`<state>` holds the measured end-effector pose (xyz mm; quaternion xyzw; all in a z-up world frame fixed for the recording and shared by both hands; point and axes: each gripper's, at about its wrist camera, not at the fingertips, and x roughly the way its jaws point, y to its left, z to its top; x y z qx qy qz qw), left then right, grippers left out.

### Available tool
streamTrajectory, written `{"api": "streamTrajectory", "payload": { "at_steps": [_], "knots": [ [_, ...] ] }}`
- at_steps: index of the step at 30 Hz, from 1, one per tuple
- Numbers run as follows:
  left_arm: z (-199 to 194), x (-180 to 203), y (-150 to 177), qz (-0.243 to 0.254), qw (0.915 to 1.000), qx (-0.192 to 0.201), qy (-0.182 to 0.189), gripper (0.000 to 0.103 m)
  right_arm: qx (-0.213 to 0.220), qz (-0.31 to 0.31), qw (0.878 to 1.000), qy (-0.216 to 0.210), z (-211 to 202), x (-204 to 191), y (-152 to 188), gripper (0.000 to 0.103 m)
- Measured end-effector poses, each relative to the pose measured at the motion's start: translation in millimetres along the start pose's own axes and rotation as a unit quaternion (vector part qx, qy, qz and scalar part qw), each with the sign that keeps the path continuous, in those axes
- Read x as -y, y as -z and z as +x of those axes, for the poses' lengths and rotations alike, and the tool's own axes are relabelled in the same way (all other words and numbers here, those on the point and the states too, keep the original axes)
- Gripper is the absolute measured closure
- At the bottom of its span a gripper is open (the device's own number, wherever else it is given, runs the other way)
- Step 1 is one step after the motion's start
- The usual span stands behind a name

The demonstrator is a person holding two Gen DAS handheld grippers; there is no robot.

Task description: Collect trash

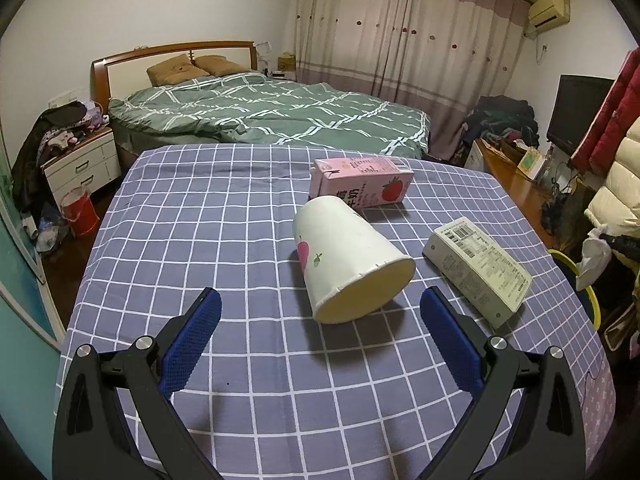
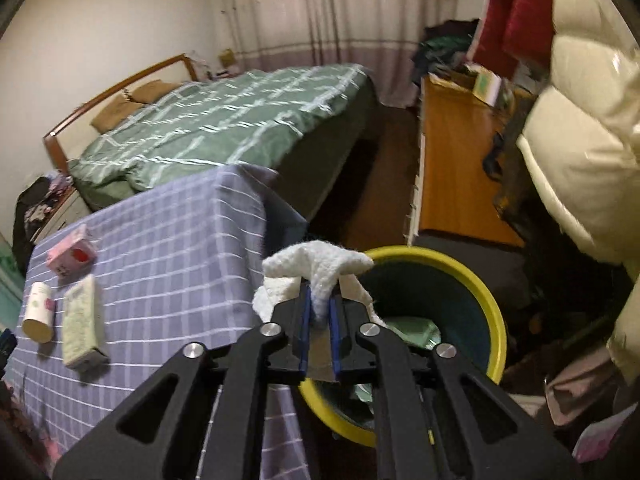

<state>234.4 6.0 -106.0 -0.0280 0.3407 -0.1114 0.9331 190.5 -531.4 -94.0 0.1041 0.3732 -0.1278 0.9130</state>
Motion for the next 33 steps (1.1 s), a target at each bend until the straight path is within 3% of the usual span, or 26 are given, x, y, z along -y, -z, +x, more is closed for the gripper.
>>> {"api": "streamTrajectory", "payload": {
  "at_steps": [3, 14, 20, 25, 29, 33],
  "knots": [
    [1, 2, 1, 0.004, 1.0000, -0.001, 0.001, 0.005, -0.010, 0.020, 1.000, 0.008, 5, 12, 8, 0.063],
    [7, 10, 3, 0.020, 0.9997, -0.012, 0.012, 0.005, -0.024, 0.034, 0.999, 0.005, 6, 20, 38, 0.056],
    [22, 11, 3, 0.020, 0.9990, -0.038, 0.011, 0.005, -0.029, 0.032, 0.999, -0.012, 7, 12, 47, 0.056],
    [25, 14, -5, 0.021, 0.9970, -0.056, 0.049, 0.005, -0.036, 0.028, 0.999, -0.026, 10, 8, 49, 0.055],
    [33, 23, -20, 0.068, 0.9915, -0.078, 0.080, 0.005, -0.037, 0.026, 0.998, -0.035, 10, 9, 51, 0.055],
    [44, 27, -32, 0.144, 0.9827, -0.088, 0.077, 0.005, -0.038, 0.028, 0.998, -0.039, 10, 10, 53, 0.054]
  ]
}}
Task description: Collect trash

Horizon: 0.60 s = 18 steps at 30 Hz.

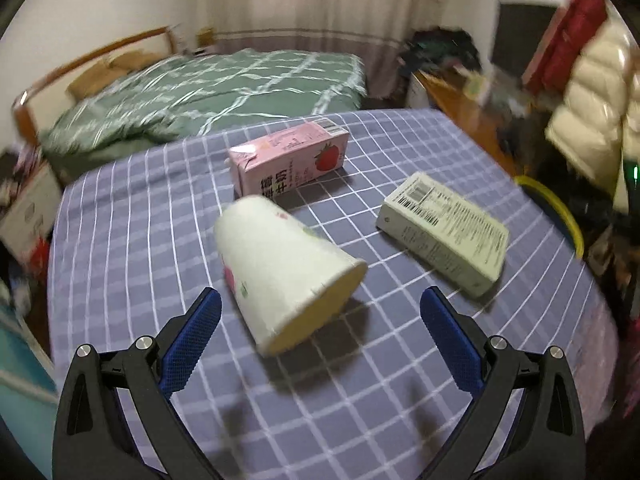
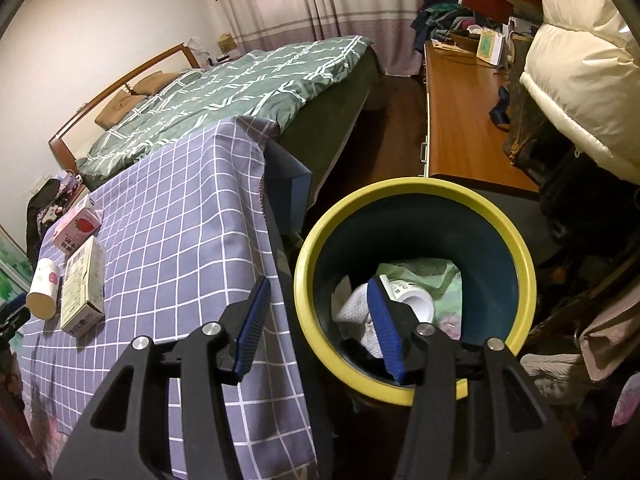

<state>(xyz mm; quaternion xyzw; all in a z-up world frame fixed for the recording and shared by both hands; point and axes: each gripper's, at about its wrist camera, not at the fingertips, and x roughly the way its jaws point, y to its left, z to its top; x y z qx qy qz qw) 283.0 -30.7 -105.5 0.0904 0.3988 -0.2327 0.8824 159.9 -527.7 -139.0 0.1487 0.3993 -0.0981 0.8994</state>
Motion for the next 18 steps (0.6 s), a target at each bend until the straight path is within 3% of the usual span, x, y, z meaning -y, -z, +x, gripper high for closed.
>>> {"api": "streamTrajectory", "payload": {
  "at_steps": [3, 7, 18],
  "knots": [
    [3, -10, -11, 0.042, 0.9991, 0.002, -0.009, 0.005, -0.003, 0.001, 1.000, -0.001, 1, 2, 0, 0.053],
    [10, -19, -22, 0.086, 0.9961, 0.002, 0.020, 0.005, -0.006, -0.001, 1.000, 0.001, 4, 2, -1, 0.050],
    [43, -33, -43, 0.122, 0.9890, -0.029, 0.079, 0.005, -0.016, -0.021, 1.000, -0.005, 15, -17, -9, 0.048]
  ]
}}
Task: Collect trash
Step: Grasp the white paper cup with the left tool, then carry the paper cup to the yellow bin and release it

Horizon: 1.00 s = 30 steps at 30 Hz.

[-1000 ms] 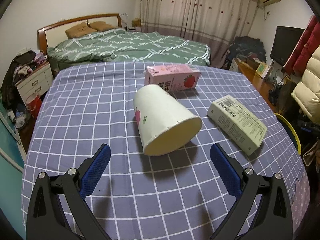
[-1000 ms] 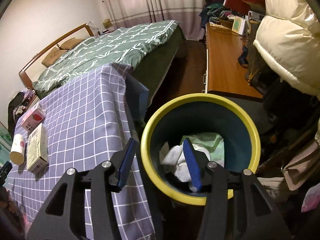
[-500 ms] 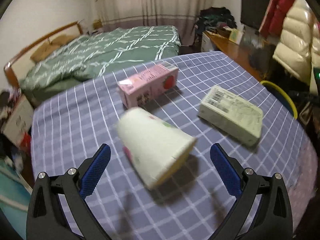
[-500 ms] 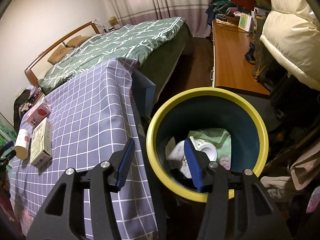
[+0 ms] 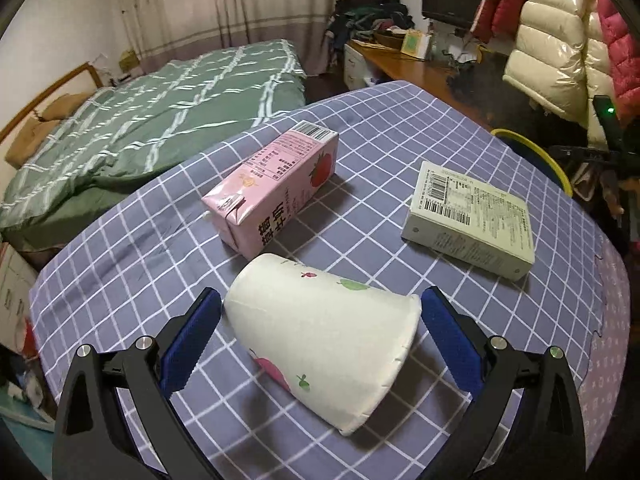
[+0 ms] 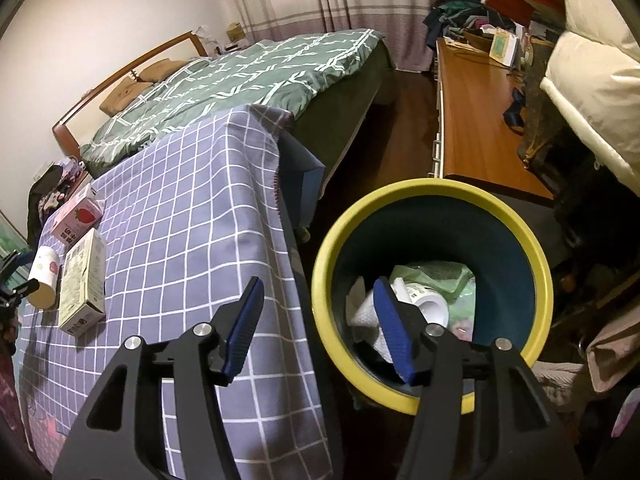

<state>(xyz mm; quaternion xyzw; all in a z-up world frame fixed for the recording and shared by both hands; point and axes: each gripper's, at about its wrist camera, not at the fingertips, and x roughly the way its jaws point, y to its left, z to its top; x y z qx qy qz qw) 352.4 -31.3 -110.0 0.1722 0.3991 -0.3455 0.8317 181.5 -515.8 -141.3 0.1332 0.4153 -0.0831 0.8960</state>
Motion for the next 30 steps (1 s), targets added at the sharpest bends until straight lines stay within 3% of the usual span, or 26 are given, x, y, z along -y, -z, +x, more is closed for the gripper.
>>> {"api": "streamTrajectory", "payload": {
  "at_steps": [5, 12, 17, 22, 24, 30],
  "knots": [
    [2, -8, -8, 0.009, 0.9996, -0.007, 0.027, 0.005, -0.007, -0.006, 1.000, -0.007, 4, -6, -3, 0.048],
    [2, -3, -15, 0.049, 0.9978, -0.026, 0.036, 0.005, -0.013, -0.012, 1.000, -0.017, 5, -13, -2, 0.044],
    [15, 4, -13, 0.076, 0.9946, -0.061, 0.035, 0.005, -0.015, -0.016, 0.999, -0.024, 5, -17, -2, 0.042],
    [20, -1, -9, 0.054, 0.9952, -0.064, 0.050, 0.007, -0.013, -0.021, 0.999, -0.036, 1, -20, 1, 0.042],
    [16, -1, -10, 0.036, 0.9968, -0.056, 0.044, 0.016, -0.012, -0.021, 0.999, -0.040, 0, -19, 2, 0.042],
    [2, 27, -17, 0.008, 0.9985, -0.049, -0.022, 0.017, -0.002, -0.011, 0.999, -0.052, -12, -6, 10, 0.042]
  ]
}}
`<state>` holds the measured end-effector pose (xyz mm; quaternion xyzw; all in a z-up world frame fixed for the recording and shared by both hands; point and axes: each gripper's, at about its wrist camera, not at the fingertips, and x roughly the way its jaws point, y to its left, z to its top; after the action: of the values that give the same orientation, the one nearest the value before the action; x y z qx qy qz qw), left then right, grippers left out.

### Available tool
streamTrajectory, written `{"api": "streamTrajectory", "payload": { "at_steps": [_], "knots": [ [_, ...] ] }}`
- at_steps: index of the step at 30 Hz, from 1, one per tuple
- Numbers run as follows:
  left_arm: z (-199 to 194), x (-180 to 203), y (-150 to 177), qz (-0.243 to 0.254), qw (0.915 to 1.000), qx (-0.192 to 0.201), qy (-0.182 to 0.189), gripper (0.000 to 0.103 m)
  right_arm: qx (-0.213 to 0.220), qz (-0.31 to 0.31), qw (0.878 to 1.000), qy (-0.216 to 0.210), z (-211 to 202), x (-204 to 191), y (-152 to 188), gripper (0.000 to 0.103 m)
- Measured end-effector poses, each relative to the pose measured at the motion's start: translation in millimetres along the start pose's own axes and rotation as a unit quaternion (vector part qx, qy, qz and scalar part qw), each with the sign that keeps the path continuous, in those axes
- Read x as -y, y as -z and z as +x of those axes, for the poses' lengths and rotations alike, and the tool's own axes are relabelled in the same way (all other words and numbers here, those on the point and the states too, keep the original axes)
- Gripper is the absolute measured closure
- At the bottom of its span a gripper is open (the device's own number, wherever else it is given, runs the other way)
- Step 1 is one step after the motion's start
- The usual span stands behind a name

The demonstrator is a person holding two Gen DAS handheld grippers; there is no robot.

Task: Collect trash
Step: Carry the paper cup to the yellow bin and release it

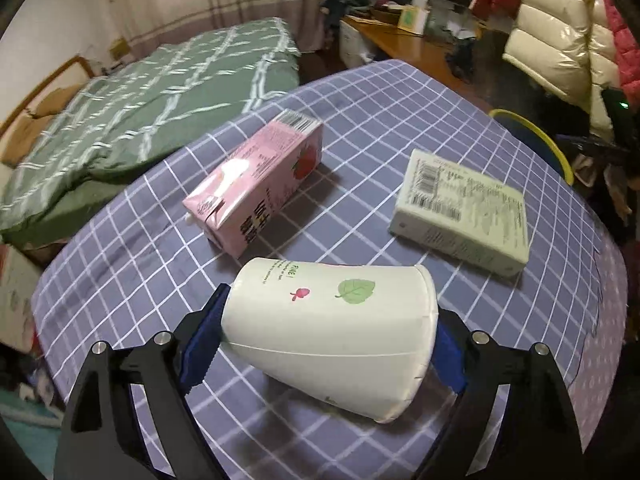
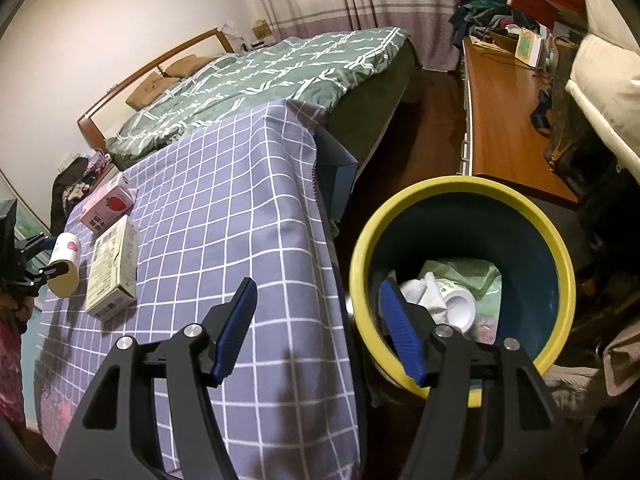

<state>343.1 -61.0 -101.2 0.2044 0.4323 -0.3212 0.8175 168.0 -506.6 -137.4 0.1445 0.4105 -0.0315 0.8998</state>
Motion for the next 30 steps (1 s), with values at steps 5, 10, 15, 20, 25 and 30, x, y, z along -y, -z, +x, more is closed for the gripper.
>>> {"api": "streamTrajectory", "payload": {
  "at_steps": [5, 10, 15, 20, 25, 30],
  "knots": [
    [-22, 54, -15, 0.005, 0.9996, 0.013, -0.026, 0.016, 0.013, 0.010, 1.000, -0.007, -20, 17, 12, 0.042],
    [-38, 125, -47, 0.034, 0.9987, 0.032, -0.019, 0.016, 0.034, 0.020, 0.999, -0.002, -47, 42, 27, 0.042],
    [-34, 196, -87, 0.071, 0.9958, 0.057, 0.005, 0.016, 0.053, 0.038, 0.998, 0.006, -71, 71, 45, 0.042],
    [0, 266, -133, 0.096, 0.9926, 0.060, 0.046, 0.016, 0.061, 0.047, 0.997, 0.032, -88, 96, 63, 0.042],
    [42, 321, -165, 0.113, 0.9901, 0.048, 0.069, 0.016, 0.067, 0.062, 0.995, 0.048, -101, 119, 78, 0.042],
    [82, 373, -189, 0.121, 0.9873, 0.035, 0.097, 0.016, 0.070, 0.076, 0.993, 0.059, -112, 136, 89, 0.042]
  ]
}}
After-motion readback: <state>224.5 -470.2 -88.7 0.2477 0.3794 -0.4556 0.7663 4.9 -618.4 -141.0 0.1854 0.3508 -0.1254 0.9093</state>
